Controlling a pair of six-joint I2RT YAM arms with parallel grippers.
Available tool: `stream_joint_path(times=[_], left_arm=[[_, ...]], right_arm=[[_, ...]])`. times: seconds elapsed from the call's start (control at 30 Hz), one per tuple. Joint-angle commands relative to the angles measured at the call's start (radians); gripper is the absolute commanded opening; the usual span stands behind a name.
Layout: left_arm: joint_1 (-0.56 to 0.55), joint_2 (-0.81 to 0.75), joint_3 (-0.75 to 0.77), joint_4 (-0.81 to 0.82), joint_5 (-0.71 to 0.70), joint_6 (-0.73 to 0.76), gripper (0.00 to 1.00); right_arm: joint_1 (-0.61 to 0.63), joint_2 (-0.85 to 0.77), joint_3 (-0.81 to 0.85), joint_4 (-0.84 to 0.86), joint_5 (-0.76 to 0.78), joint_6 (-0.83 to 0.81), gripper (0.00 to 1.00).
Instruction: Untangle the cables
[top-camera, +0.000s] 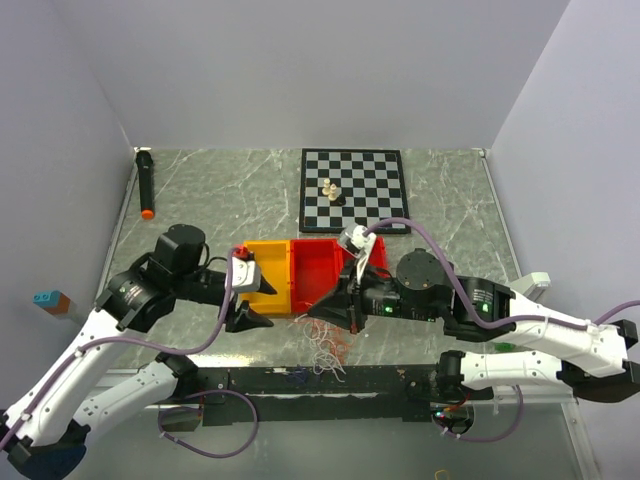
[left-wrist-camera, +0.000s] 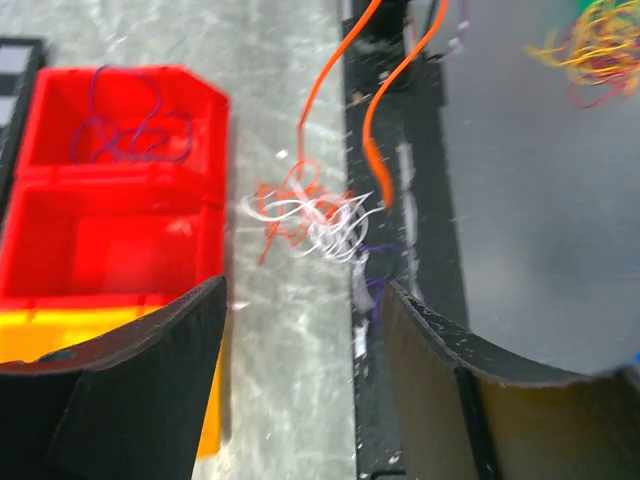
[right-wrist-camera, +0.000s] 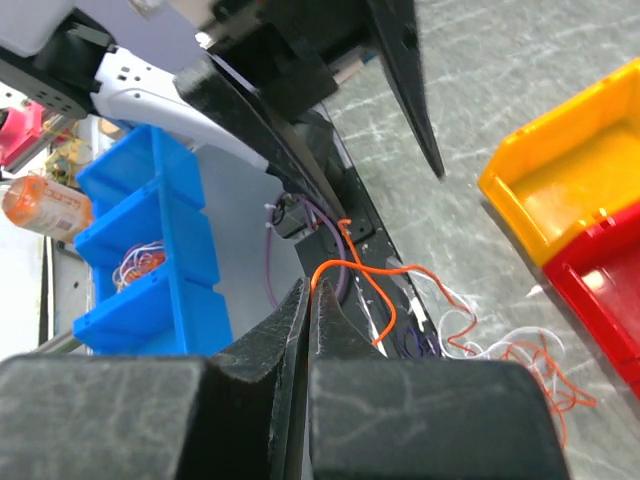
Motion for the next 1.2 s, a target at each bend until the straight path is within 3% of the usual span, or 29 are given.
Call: stream_joint_path(times=[0.0, 0.13, 0.33, 0.4, 0.47, 0.5, 0.53, 0.67, 0.93, 1.17], left_arm=[[0.002, 0.037, 0.002, 0.057, 0.179, -0.017, 0.75], [0.003, 0.037, -0.07, 0.109, 0.256, -0.049, 0.8], [0.002, 0.039, -0.086, 0.016, 0.249, 0.069, 0.67], [0.003, 0.029, -0.098, 0.02, 0.217, 0.078, 0.53], [0.002, 0.023, -0.107, 0.041, 0.184, 0.092, 0.26], [0.003, 0.023, -0.109, 0.043, 0.168, 0.109, 0.07], [0.003, 0.022, -0.109, 0.048, 0.153, 0.112, 0.01], [0.003, 0.009, -0.101, 0.04, 0.09, 0.132, 0.01], [0.005, -0.011, -0.204, -0.187, -0.163, 0.519, 0.01], [0.003, 0.011, -0.288, -0.253, -0.361, 0.633, 0.01]], right_arm=[[0.014, 0.025, 0.081, 0.06, -0.021, -0.037, 0.0], [0.02, 0.037, 0.118, 0.095, -0.021, -0.052, 0.0], [0.026, 0.051, 0.161, 0.083, -0.01, -0.073, 0.0], [0.026, 0.054, 0.169, 0.08, -0.013, -0.076, 0.0], [0.028, 0.057, 0.172, 0.083, -0.016, -0.076, 0.0], [0.029, 0.057, 0.173, 0.085, -0.018, -0.076, 0.0], [0.029, 0.061, 0.175, 0.083, -0.016, -0.076, 0.0], [0.032, 0.054, 0.213, 0.044, 0.007, -0.093, 0.0], [0.032, -0.012, 0.429, -0.139, 0.163, -0.213, 0.0], [0.032, -0.04, 0.565, -0.21, 0.244, -0.279, 0.0]])
